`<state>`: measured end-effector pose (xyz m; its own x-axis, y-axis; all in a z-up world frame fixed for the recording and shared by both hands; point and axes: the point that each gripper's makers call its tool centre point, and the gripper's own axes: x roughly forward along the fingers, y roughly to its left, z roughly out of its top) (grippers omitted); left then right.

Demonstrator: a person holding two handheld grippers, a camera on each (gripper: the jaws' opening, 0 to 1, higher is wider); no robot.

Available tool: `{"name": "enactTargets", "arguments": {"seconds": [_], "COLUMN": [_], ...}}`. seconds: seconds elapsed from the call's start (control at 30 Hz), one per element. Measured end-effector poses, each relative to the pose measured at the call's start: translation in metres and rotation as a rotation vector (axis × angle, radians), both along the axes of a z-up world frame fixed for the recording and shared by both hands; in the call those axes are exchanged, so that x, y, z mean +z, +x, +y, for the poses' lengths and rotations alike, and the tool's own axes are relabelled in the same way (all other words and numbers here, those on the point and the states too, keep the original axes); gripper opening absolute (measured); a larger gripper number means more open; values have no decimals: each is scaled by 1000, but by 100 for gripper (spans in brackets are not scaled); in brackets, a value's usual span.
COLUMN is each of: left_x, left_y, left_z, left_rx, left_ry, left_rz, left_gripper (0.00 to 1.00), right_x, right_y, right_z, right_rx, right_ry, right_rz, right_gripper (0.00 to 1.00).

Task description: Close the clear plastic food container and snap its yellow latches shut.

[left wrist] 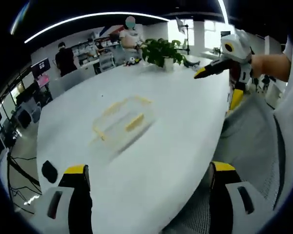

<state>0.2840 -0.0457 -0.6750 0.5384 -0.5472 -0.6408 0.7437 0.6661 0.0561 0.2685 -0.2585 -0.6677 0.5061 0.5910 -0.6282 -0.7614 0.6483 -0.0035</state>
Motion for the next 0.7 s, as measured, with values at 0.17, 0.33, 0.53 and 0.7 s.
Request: {"name": "enactTargets", "arguments": {"seconds": [0.17, 0.33, 0.53, 0.7], "left_x": [-1, -12, -21, -20], "left_y": [-14, -27, -39, -40], "left_z": [9, 19, 16, 14], "left_rx": [56, 88, 130, 121], "left_ry": [-25, -25, -65, -68], "left_rz": [-7, -15, 6, -3], "left_gripper": [99, 99, 99, 97], "right_x": [-8, -11, -15, -19], "right_y": [-25, -34, -37, -44], "right_z": [-13, -24, -33, -28], "right_rx": [-10, -79, -140, -133], "right_ry": [17, 97, 111, 117], "right_rz": [8, 33, 25, 40], "right_gripper": [99, 99, 99, 99]}}
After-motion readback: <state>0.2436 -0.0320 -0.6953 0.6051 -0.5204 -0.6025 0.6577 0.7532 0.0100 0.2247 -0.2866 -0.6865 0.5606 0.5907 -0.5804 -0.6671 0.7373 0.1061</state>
